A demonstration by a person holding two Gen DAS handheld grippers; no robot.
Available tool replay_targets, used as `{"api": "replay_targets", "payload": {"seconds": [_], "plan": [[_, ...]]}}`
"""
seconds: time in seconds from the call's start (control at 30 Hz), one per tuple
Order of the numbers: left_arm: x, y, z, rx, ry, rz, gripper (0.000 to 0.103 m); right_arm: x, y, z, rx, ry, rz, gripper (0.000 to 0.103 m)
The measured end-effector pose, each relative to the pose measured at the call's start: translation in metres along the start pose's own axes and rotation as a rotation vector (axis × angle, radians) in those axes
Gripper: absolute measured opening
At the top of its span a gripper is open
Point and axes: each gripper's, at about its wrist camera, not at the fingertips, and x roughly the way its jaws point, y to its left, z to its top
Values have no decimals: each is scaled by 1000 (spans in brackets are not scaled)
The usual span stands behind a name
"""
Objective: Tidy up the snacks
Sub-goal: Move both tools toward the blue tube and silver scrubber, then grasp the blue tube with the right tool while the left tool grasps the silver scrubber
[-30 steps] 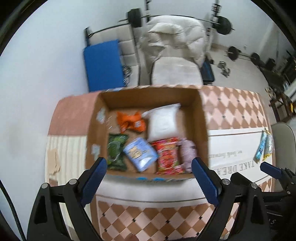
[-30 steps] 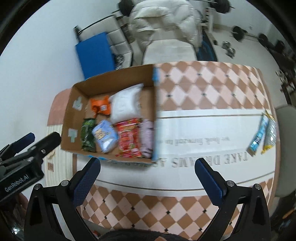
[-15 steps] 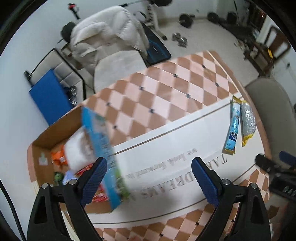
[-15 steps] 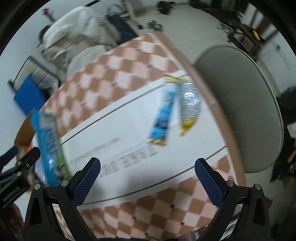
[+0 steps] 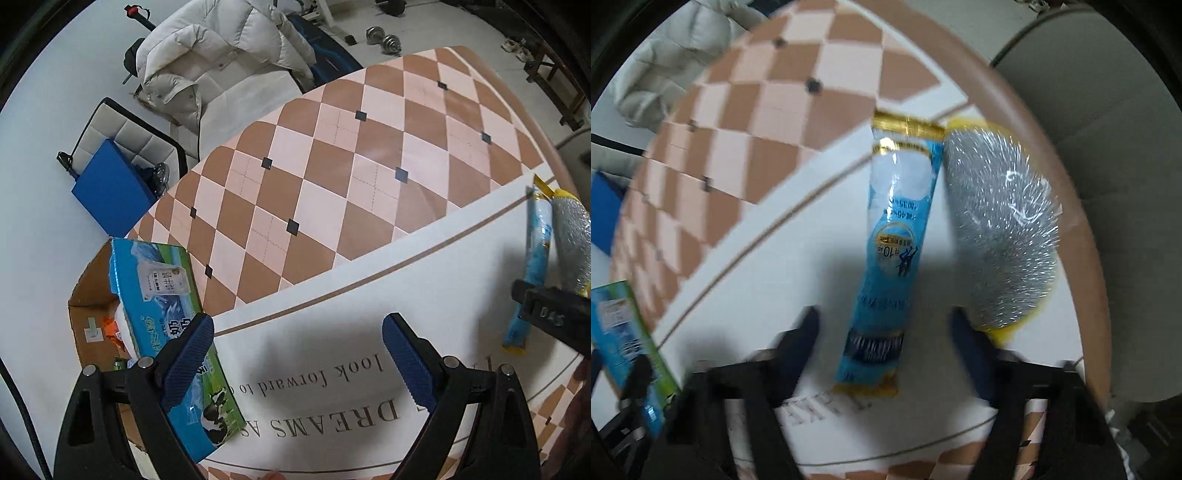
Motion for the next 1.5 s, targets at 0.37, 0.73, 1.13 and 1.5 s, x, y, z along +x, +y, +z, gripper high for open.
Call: {"api": "replay_targets", "payload": {"seconds": [0.37, 0.73, 1.13, 1.5], "plan": [[-27, -43, 30, 5, 19, -249, 93, -90, -35, -36, -28, -191, 145, 16], [2, -204, 75, 48, 326, -626, 93, -104, -156, -44, 190, -239, 63, 16], [-1, -242, 64, 198, 207, -398, 40, -98, -157, -41, 153, -237, 29, 15], [-66, -98, 8, 90, -4, -355, 40, -130, -96, -67, 20, -269, 92, 15]]}}
